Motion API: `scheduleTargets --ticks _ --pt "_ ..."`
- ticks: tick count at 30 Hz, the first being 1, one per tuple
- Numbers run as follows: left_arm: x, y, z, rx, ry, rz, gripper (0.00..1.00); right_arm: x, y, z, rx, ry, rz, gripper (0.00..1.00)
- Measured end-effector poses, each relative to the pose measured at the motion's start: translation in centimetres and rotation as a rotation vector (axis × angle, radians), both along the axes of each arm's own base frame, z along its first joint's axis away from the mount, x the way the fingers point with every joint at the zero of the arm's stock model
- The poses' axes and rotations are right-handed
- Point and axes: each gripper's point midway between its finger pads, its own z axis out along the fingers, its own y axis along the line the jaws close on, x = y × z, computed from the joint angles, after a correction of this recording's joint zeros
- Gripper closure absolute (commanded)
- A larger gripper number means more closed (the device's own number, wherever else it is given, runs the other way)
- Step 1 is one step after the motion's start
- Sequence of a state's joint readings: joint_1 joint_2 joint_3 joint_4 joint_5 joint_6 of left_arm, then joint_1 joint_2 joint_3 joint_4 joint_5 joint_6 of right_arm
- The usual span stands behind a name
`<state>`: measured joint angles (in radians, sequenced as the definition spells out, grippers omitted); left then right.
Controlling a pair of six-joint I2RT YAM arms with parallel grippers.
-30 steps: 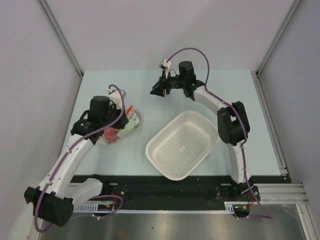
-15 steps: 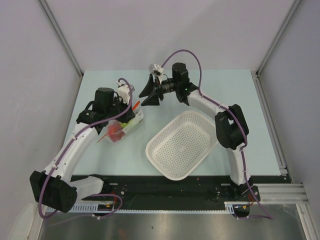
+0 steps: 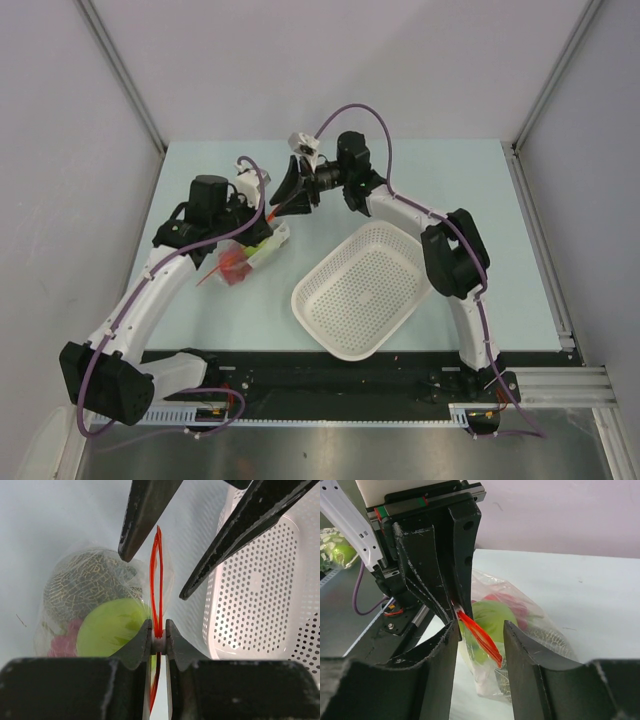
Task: Open the zip-top bag and remove the fake food
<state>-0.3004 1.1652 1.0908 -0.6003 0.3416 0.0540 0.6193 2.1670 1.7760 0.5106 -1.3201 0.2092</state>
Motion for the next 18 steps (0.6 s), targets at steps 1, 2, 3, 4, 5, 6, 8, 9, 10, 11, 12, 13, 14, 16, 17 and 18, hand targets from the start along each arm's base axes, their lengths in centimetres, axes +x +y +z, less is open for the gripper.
scheduleTargets --ticks 1,2,3,4,5,6,8,9,10,11,12,13,14,16,17,18 --pt "0.0 0.0 0.0 0.0 0.0 -0.001 1.0 0.0 0.0 -0.1 -0.001 0.004 0.001 0.51" --pt "0.0 0.0 0.0 -0.001 0.0 -0.002 1.0 -0.1 0.0 -0.3 -0.004 0.009 0.003 0.5" --pt "0.0 0.0 0.1 -0.002 0.0 -0.002 1.0 -0.1 0.0 -0.5 -0.005 0.011 0.003 0.5" --pt "0.0 0.0 0.1 -0.002 -0.002 -0.002 1.0 -0.2 0.0 -0.7 -0.008 0.014 0.003 0.51" --pt "0.0 -0.1 0.2 -0.002 -0.003 -0.002 1.0 -0.2 -0.1 -1.0 -0.012 0.017 0.004 0.53" --pt "0.1 -0.1 0.3 -0.003 -0.005 -0.003 1.0 -0.2 -0.1 -1.2 -0.017 0.021 0.004 0.57" --pt "0.1 -0.1 0.4 -0.004 -0.008 -0.003 1.0 -0.2 -0.1 -1.6 -0.025 0.021 0.004 0.6" --pt "0.1 -0.1 0.4 -0.005 -0.009 -0.003 1.0 -0.2 -0.1 -1.8 -0.028 0.02 0.003 0.68" --pt "0.1 -0.1 0.4 -0.005 -0.009 -0.003 1.0 -0.2 -0.1 -2.0 -0.031 0.02 0.003 0.77" --pt "0.1 -0.1 0.5 -0.005 -0.01 -0.003 1.0 -0.2 -0.1 -2.2 -0.034 0.02 0.003 0.9" --pt "0.1 -0.1 0.5 -0.005 -0.01 -0.003 0.94 -0.2 -0.1 -2.3 -0.034 0.015 0.003 1.0" --pt "0.1 -0.1 0.5 -0.005 -0.009 -0.002 0.84 -0.2 -0.1 -2.3 -0.035 0.013 0.002 1.0" --pt "0.1 -0.1 0.4 -0.005 -0.009 -0.001 0.64 -0.2 -0.1 -2.4 -0.036 0.014 0.003 1.0" --pt "0.2 0.0 0.4 -0.007 -0.004 0.013 0.53 -0.2 -0.1 -2.4 -0.037 0.012 0.002 1.0" --pt "0.2 0.0 0.4 -0.006 -0.005 0.016 0.49 -0.2 -0.1 -2.4 -0.037 0.012 0.001 1.0" --pt "0.3 0.1 0.5 -0.008 -0.003 0.025 0.49 -0.2 -0.1 -2.5 -0.038 0.012 0.0 1.0"
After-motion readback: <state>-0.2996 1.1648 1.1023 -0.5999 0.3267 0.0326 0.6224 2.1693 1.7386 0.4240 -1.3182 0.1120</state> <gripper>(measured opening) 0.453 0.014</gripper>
